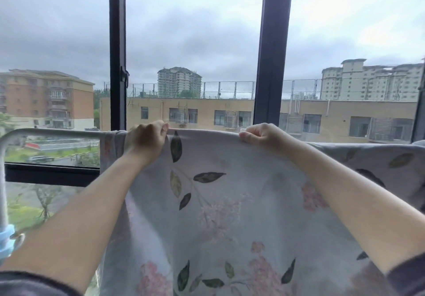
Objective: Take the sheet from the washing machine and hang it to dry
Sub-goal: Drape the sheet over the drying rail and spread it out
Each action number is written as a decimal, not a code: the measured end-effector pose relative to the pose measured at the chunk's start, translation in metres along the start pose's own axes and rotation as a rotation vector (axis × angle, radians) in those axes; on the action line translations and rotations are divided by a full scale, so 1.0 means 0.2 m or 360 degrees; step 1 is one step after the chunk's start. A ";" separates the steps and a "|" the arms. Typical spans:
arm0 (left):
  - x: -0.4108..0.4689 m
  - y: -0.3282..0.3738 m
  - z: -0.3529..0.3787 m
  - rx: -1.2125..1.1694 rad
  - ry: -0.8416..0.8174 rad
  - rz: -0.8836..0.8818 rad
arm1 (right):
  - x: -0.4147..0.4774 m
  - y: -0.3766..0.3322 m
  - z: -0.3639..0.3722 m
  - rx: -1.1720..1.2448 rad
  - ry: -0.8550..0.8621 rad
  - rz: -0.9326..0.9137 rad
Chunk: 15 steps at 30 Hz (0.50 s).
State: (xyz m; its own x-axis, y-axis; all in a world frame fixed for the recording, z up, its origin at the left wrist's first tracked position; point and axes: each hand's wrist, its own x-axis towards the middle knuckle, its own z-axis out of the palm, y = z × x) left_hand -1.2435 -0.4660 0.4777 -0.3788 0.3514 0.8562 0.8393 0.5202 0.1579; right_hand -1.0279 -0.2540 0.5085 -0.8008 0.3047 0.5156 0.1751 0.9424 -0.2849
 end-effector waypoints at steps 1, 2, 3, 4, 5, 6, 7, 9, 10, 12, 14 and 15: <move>0.00 0.02 0.00 0.0019 0.0005 -0.0017 | -0.03 0.02 -0.01 -0.0165 0.0000 -0.0019; -0.01 0.03 0.01 0.0036 0.0017 -0.0024 | -0.06 0.03 -0.02 -0.0355 0.0010 -0.0025; -0.02 0.05 0.01 0.0061 0.0042 -0.0023 | -0.10 0.07 -0.04 -0.0500 0.0039 -0.0025; -0.03 0.07 0.03 0.0090 0.0079 -0.0016 | -0.13 0.11 -0.06 -0.0576 0.0082 -0.0016; -0.04 0.08 0.04 0.0108 0.0119 -0.0010 | -0.17 0.15 -0.09 -0.0585 0.0116 0.0006; -0.05 0.10 0.05 0.0108 0.0168 0.0004 | -0.20 0.19 -0.12 -0.0539 0.0138 0.0030; -0.06 0.12 0.07 0.0103 0.0215 0.0026 | -0.22 0.23 -0.15 -0.0462 0.0149 0.0061; -0.06 0.15 0.09 0.0120 0.0291 0.0062 | -0.23 0.27 -0.18 -0.0398 0.0204 0.0082; -0.06 0.16 0.10 0.0125 0.0310 0.0071 | -0.21 0.28 -0.19 -0.0431 0.0254 0.0097; -0.07 0.18 0.11 0.0126 0.0328 0.0065 | -0.19 0.27 -0.18 -0.0492 0.0404 0.0129; -0.07 0.19 0.12 0.0142 0.0324 0.0044 | -0.14 0.21 -0.17 -0.0406 0.0537 0.0071; -0.07 0.19 0.12 0.0156 0.0321 0.0040 | -0.11 0.16 -0.16 -0.0317 0.0519 0.0023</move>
State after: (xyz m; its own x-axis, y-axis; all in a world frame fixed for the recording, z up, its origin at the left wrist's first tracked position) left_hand -1.2151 -0.4336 0.4595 -0.2644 0.2079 0.9418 0.8021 0.5896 0.0950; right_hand -0.9860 -0.2261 0.5132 -0.5786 0.3156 0.7521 0.3188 0.9363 -0.1477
